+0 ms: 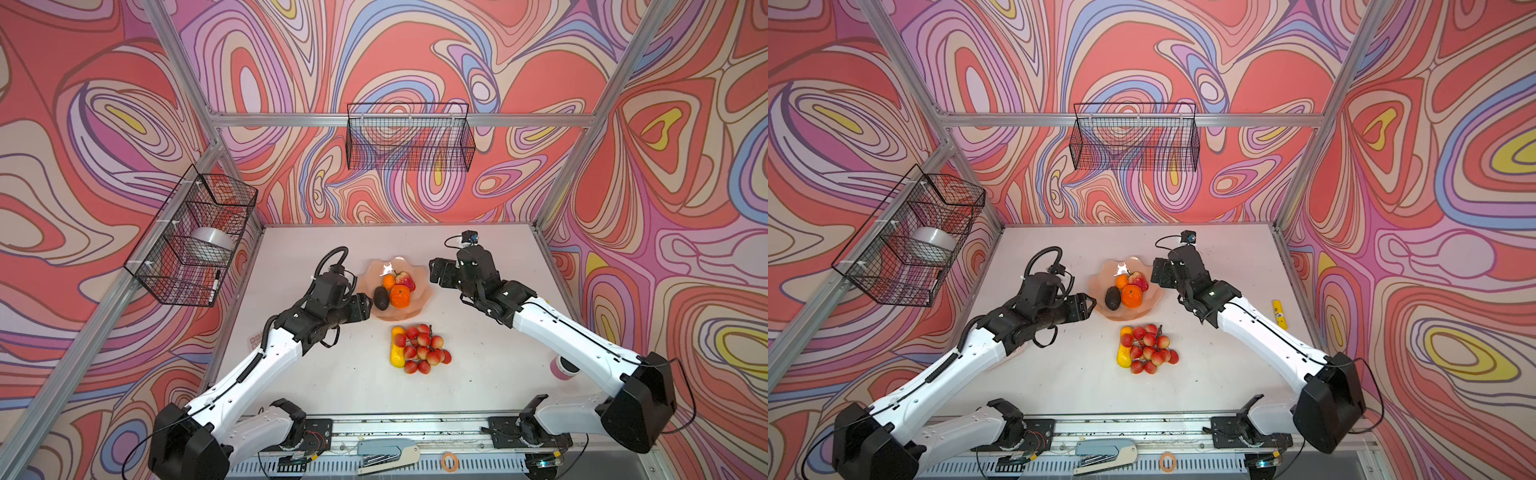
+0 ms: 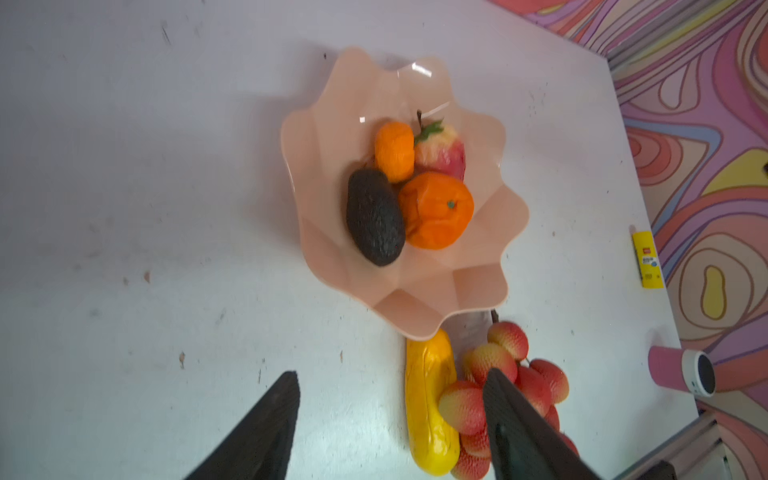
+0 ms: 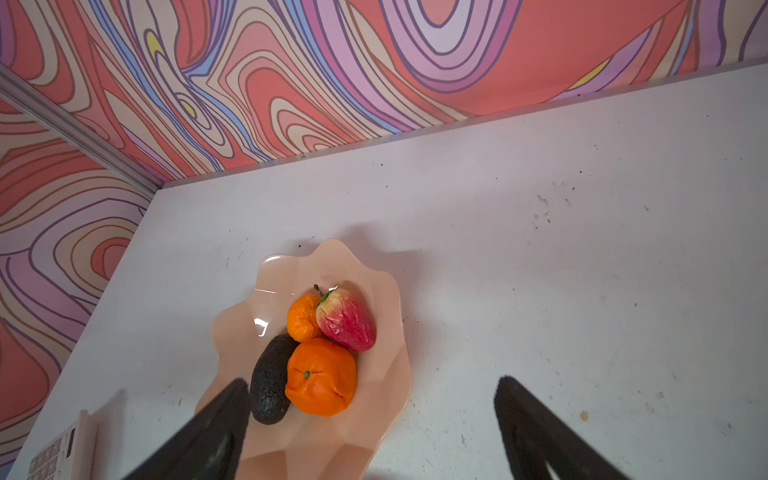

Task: Place and organize the fake fruits in the fruit bowl
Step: 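Grasp the yellow mango-like fruit with the left gripper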

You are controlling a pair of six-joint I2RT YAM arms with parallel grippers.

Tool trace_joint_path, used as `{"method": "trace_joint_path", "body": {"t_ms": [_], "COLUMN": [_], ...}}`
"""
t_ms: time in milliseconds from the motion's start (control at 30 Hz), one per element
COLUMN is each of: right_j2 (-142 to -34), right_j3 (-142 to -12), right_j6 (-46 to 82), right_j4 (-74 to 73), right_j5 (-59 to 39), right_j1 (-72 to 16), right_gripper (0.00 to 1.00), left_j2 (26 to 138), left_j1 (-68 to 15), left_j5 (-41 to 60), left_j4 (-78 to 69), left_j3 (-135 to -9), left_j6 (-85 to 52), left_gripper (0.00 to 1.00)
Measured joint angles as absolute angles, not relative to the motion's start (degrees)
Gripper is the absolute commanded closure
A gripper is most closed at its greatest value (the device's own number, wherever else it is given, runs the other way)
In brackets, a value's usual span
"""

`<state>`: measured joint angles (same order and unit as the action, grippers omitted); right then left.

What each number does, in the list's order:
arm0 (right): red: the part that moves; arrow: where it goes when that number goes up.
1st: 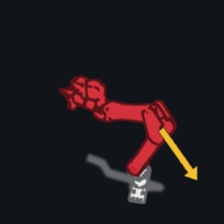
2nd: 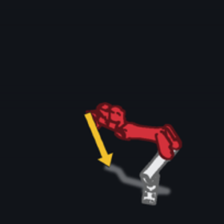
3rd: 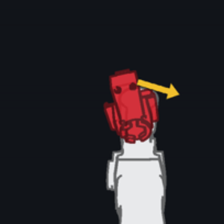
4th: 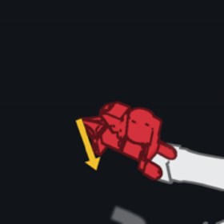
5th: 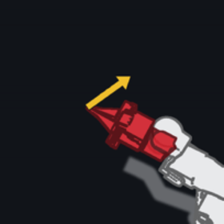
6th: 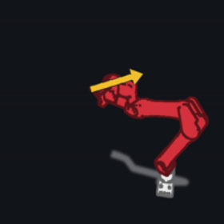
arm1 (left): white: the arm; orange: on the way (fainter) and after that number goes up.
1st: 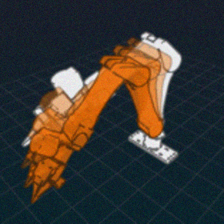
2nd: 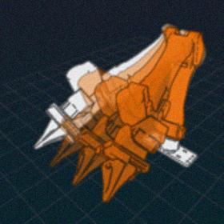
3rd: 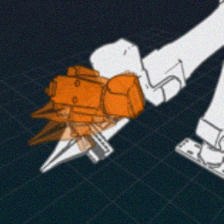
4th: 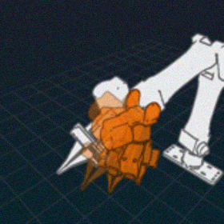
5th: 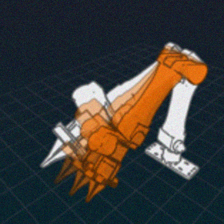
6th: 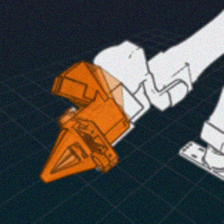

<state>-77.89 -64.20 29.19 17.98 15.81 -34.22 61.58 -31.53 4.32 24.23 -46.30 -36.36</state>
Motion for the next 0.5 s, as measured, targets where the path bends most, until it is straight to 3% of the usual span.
{"method": "trace_joint_path", "body": {"t_ms": [167,500], "right_j2": [-79.9,-80.8], "right_j3": [-64.7,-64.7], "right_j6": [29.2,29.7], "right_j4": [16.0,13.2], "right_j5": [14.9,13.5], "right_j1": [-33.9,-33.8], "right_gripper": [0.03,0.03], "left_j2": [60.7,63.5], "left_j1": [-40.4,-45.8], "left_j5": [5.3,6.2], "left_j4": [24.1,20.8], "left_j3": [-39.9,-36.5], "left_j6": [-40.1,-43.1], "left_gripper": [0.30,0.30]}}
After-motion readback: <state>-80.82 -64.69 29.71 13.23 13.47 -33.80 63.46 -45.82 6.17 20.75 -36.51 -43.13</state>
